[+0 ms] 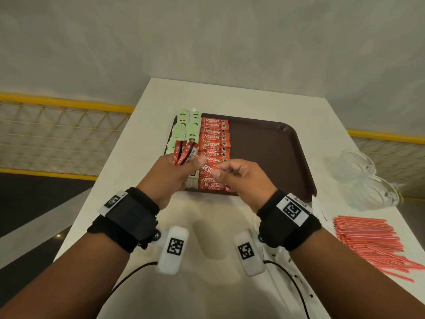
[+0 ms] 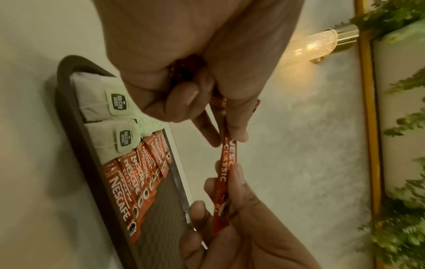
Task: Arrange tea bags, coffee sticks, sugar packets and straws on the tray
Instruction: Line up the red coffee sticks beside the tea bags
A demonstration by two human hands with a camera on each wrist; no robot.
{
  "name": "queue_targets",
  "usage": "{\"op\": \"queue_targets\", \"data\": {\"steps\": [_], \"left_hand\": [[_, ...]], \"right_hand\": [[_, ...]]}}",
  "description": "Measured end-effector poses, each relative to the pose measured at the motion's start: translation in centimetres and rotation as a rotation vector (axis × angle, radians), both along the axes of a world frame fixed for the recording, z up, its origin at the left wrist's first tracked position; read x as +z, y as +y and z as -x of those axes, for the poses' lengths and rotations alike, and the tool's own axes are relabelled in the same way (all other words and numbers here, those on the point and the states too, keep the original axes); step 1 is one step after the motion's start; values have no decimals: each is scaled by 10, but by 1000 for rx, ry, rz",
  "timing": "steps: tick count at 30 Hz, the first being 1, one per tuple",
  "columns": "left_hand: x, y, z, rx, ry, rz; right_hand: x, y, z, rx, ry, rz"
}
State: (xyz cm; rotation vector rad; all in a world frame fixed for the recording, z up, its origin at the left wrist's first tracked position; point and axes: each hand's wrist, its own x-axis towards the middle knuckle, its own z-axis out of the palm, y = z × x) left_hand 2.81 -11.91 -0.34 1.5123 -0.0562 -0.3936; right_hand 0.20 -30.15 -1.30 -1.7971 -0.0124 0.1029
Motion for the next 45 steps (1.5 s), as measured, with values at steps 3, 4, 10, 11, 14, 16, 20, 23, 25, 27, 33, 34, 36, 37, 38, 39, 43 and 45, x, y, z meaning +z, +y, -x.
{"op": "queue_targets", "data": {"steps": [3, 4, 10, 11, 14, 16, 20, 23, 25, 27, 33, 34, 36, 37, 38, 39, 43, 45], "left_hand": [[-2, -2, -19, 67, 50, 6], [-3, -3, -26, 96, 58, -5], [1, -9, -55, 121, 49, -46], [3, -8, -58, 132, 63, -57], [4, -2, -69, 181, 177, -44], [3, 3, -73, 183, 238, 51], [1, 11, -76, 214, 264, 127], [-3, 12, -77, 236, 265, 91], [-5, 12, -78, 236, 266, 78], [-7, 12, -78, 231, 273, 99], [-13, 9, -77, 141, 281, 113], [-14, 8, -77, 131, 267, 77], [-16, 8, -76, 106, 230, 2], [-17, 7, -76, 86, 207, -30], [-18, 7, -75, 63, 183, -57], [-19, 7, -75, 43, 161, -83], [-21, 3, -72, -10, 77, -181], [-23, 0, -68, -41, 23, -218]], "right_hand": [[1, -5, -16, -40, 52, -26], [2, -7, -22, -52, 60, -30], [2, -28, -67, -95, 162, -7], [0, -33, -77, -109, 192, 16], [-10, -44, -106, -123, 288, 140], [-15, -46, -120, -132, 335, 206], [-18, -43, -134, -124, 393, 228], [-20, -42, -140, -123, 424, 294], [-21, -41, -142, -122, 434, 372], [-21, -39, -142, -121, 432, 440], [-21, -34, -147, -89, 458, 572], [-20, -34, -146, -82, 447, 608], [-16, -33, -143, -89, 370, 677], [-13, -32, -140, -94, 303, 675], [-9, -30, -136, -81, 228, 638], [-3, -28, -132, -42, 164, 580], [16, -13, -117, 201, 58, 460], [15, -9, -114, 232, 15, 454]]}}
